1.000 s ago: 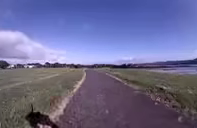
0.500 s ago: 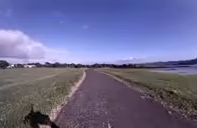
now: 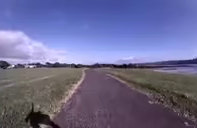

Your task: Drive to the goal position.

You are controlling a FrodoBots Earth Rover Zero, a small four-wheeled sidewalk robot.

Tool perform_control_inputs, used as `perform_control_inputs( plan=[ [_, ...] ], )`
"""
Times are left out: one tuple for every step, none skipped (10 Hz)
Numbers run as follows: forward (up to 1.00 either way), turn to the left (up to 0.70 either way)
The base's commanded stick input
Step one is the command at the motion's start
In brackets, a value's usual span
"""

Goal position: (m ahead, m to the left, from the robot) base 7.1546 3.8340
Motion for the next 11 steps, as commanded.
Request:
perform_control_inputs(
  plan=[
    [0.70, 0.00],
    [0.70, 0.00],
    [0.70, 0.00],
    [0.70, 0.00],
    [0.70, 0.00],
    [0.70, 0.00],
    [0.70, 0.00],
    [0.70, 0.00],
    [0.70, 0.00],
    [0.70, 0.00],
    [0.70, 0.00]
  ],
)
